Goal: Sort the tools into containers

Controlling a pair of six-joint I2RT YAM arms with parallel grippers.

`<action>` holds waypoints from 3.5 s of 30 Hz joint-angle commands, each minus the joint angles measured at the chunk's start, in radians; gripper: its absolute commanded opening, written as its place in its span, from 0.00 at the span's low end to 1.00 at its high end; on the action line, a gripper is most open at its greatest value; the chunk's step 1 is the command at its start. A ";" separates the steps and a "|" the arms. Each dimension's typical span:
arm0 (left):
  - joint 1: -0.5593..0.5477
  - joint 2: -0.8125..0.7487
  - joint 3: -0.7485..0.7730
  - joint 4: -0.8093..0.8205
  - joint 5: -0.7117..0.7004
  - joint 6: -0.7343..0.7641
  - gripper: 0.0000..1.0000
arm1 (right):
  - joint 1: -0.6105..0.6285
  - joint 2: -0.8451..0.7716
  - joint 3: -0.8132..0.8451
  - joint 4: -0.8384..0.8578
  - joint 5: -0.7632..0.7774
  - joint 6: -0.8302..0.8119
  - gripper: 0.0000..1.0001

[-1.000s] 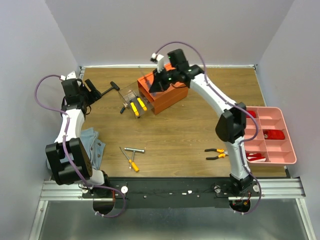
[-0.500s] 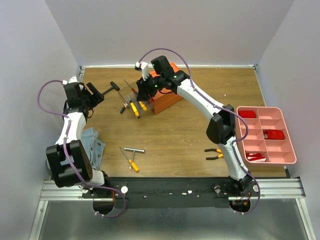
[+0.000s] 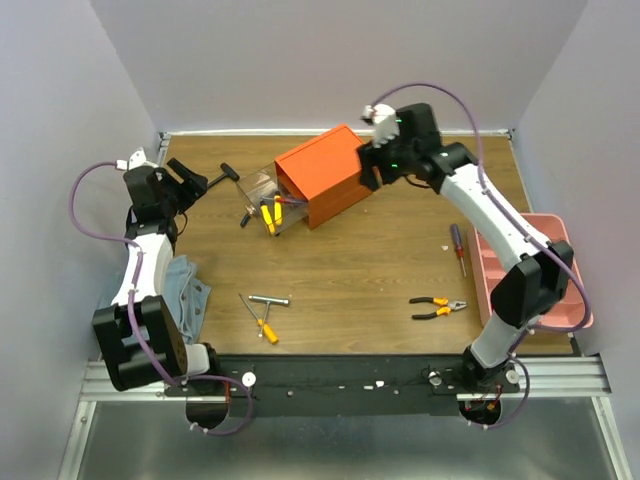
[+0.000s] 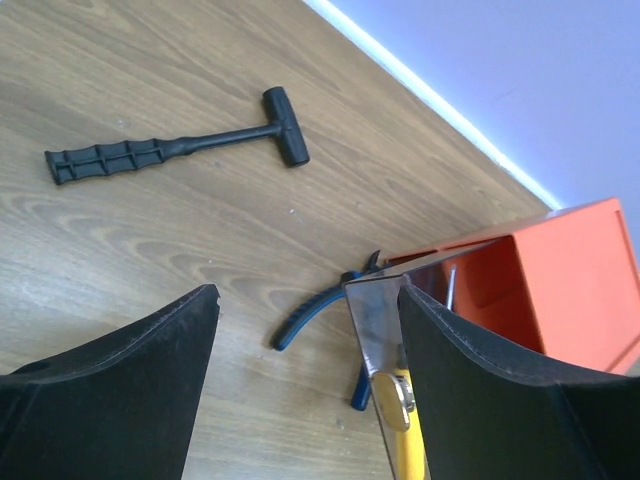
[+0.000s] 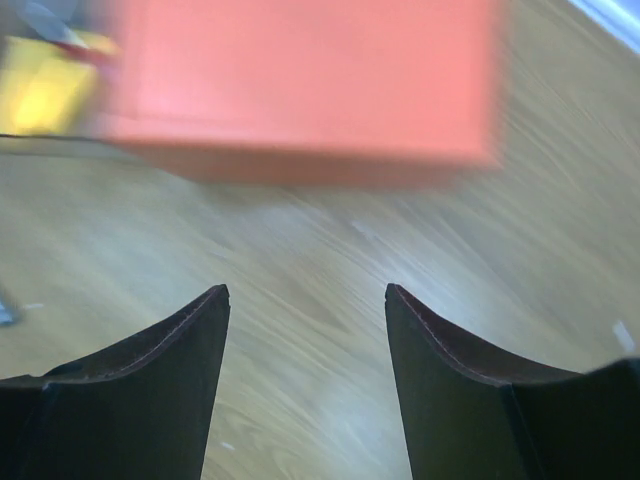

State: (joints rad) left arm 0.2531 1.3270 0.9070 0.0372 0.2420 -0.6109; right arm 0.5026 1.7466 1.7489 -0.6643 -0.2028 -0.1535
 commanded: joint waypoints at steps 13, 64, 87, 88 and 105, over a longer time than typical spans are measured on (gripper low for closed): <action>-0.003 -0.143 -0.152 0.029 -0.003 -0.003 0.82 | -0.418 0.178 -0.301 -0.058 0.322 0.009 0.69; 0.048 -0.117 -0.123 -0.007 -0.013 0.011 0.81 | -0.070 0.303 0.484 0.040 -0.417 0.319 0.01; 0.044 -0.195 -0.269 -0.026 0.029 0.028 0.81 | 0.148 0.679 0.827 0.250 -0.411 0.496 0.01; 0.043 -0.198 -0.270 -0.028 0.029 0.030 0.81 | 0.148 0.691 0.827 0.250 -0.397 0.490 0.01; 0.038 -0.176 -0.209 -0.034 0.025 -0.013 0.80 | 0.155 0.544 0.713 0.129 -0.287 0.302 0.59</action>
State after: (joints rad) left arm 0.2935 1.1614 0.6586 0.0093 0.2508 -0.5987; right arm 0.6491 2.4554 2.5221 -0.4732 -0.5331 0.2523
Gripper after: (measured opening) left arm 0.807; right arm 0.580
